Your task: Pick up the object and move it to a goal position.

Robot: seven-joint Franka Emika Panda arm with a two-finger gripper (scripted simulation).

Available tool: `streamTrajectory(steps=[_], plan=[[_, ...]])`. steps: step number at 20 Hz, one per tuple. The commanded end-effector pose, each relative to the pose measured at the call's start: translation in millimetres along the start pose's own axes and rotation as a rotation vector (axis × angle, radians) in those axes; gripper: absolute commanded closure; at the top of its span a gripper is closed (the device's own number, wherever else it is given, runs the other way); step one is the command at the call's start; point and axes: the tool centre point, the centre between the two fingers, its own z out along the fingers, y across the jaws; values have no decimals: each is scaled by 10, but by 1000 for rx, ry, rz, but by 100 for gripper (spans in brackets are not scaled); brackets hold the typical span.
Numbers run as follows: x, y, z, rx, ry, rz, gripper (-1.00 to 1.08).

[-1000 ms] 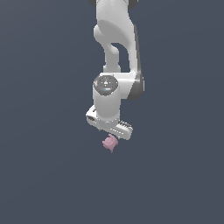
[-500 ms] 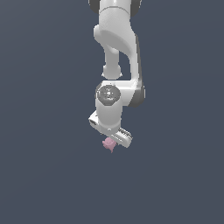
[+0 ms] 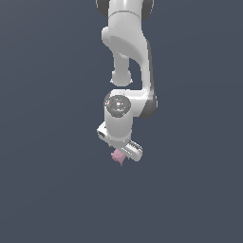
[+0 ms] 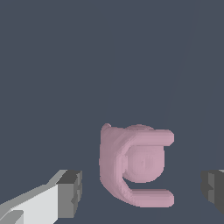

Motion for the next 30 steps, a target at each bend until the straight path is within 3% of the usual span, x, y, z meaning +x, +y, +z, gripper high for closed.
streamTrajectory(steps=[1, 13, 14, 30], plan=[[-4, 5, 86, -1, -1, 1, -92], [1, 1, 455, -1, -1, 4, -92], [1, 1, 455, -1, -1, 4, 108], [2, 2, 339, -1, -1, 4, 108]])
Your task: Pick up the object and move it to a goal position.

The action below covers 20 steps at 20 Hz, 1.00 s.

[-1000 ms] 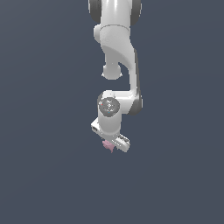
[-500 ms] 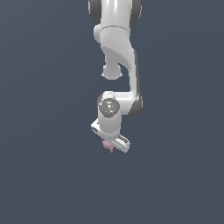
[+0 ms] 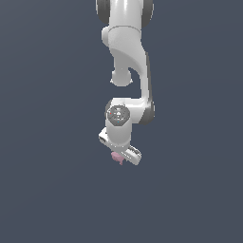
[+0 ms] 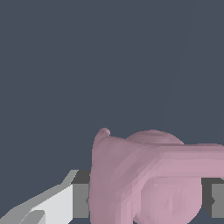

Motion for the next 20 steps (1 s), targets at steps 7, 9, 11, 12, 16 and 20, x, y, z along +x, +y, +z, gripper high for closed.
streamTrajectory(steps=[7, 9, 11, 12, 16, 20], plan=[[9, 2, -496, 1, 1, 1, 108], [11, 2, -683, 1, 1, 1, 108], [13, 3, -892, 1, 1, 1, 108], [17, 6, -1004, 1, 1, 1, 108], [24, 7, -1478, 1, 1, 1, 108], [35, 7, -1956, 0, 1, 2, 108]])
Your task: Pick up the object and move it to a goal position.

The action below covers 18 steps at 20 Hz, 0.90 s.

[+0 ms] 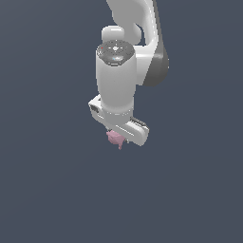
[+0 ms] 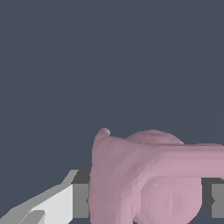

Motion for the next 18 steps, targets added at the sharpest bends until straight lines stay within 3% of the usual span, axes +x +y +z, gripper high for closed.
streamTrajectory(steps=[1, 11, 18], plan=[[3, 3, -301, -1, 0, 0, 108], [43, -14, -1395, -1, 0, 0, 108], [73, -36, -1958, -1, 0, -1, 108]])
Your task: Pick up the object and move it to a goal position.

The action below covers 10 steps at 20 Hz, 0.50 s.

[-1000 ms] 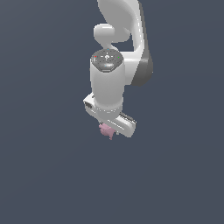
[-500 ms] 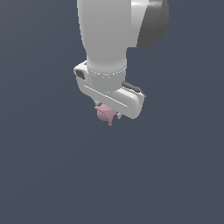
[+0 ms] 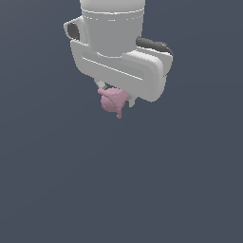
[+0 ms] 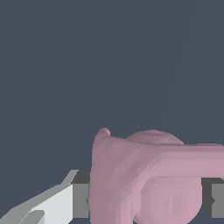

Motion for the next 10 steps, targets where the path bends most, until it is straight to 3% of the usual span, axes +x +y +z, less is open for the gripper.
streamTrajectory(steps=[1, 10], plan=[[8, -5, -166, -1, -1, 0, 108], [37, -25, -489, -1, -1, -1, 108]])
